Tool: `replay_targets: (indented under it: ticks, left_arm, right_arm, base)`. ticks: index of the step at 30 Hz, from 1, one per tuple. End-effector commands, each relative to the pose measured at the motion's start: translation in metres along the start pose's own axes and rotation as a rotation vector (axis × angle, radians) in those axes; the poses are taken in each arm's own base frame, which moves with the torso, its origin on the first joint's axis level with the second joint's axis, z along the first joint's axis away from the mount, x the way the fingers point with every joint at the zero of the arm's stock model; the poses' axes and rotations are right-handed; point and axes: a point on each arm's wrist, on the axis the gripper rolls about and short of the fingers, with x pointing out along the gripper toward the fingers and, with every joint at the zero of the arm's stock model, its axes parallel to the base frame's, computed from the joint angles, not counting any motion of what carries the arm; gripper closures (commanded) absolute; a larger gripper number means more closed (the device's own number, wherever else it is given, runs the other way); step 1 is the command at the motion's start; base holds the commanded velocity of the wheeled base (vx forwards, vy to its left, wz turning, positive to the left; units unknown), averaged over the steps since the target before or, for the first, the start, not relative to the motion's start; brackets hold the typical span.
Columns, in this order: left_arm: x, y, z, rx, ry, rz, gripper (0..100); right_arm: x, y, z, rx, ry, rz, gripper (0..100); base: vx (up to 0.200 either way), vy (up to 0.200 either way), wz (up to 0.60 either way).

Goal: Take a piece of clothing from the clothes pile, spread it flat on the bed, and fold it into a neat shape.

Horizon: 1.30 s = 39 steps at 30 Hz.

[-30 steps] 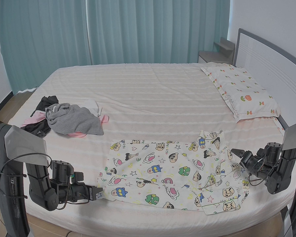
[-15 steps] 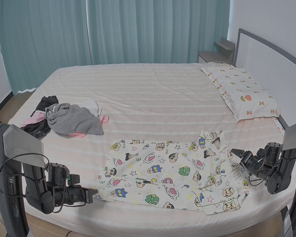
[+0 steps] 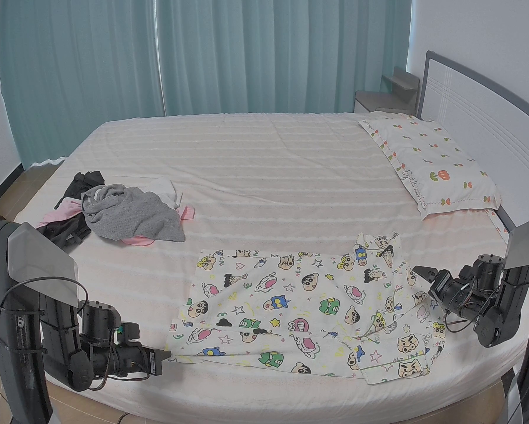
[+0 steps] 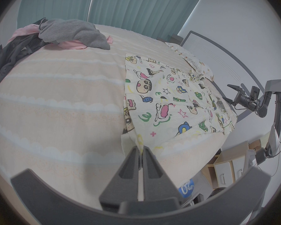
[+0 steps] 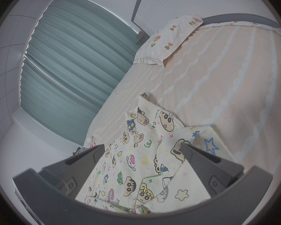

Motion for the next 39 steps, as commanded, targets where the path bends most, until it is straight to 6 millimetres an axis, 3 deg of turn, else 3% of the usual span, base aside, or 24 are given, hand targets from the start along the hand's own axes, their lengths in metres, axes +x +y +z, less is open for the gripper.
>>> replay_targets:
  ticks: [1, 4, 5, 11, 16, 20, 37, 38, 39]
  left_arm:
    - [0.005, 0.002, -0.001, -0.006, 0.005, 0.005, 100]
    - [0.010, 0.004, 0.001, -0.009, -0.002, 0.016, 100]
    - [0.011, 0.005, 0.001, -0.010, -0.005, 0.025, 0]
    - [0.013, 0.006, 0.001, -0.016, -0.004, 0.028, 0]
    - [0.011, 0.011, 0.001, -0.062, -0.012, 0.030, 0]
    - [0.007, 0.013, -0.001, -0.110, -0.009, -0.028, 0]
    - [0.000, 0.016, -0.001, -0.171, -0.039, -0.111, 0]
    - [0.001, 0.016, -0.001, -0.172, -0.038, -0.109, 0]
    - [0.001, 0.016, -0.002, -0.171, -0.040, -0.109, 0]
  right_arm:
    - [-0.004, 0.002, 0.004, -0.008, -0.018, 0.013, 0]
    - [-0.011, -0.001, 0.003, -0.028, 0.000, 0.003, 0]
    - [-0.014, -0.003, 0.001, -0.052, 0.012, 0.000, 0]
    - [-0.042, -0.023, -0.020, -0.221, 0.201, 0.005, 0]
    - [-0.048, -0.041, -0.037, -0.309, 0.311, -0.008, 0]
    - [-0.056, -0.048, -0.043, -0.326, 0.404, 0.108, 0]
    - [-0.040, -0.054, -0.060, -0.482, 0.469, 0.174, 0]
    - [-0.038, -0.053, -0.060, -0.488, 0.468, 0.182, 100]
    - [-0.035, -0.053, -0.060, -0.496, 0.464, 0.190, 100]
  base:
    - [0.000, 0.000, 0.00]
    - [0.000, 0.000, 0.00]
    - [0.000, 0.000, 0.00]
    - [0.000, 0.000, 0.00]
    - [0.000, 0.000, 0.00]
    - [0.000, 0.000, 0.00]
    - [0.000, 0.000, 0.00]
    - [0.000, 0.000, 0.00]
    - [0.000, 0.000, 0.00]
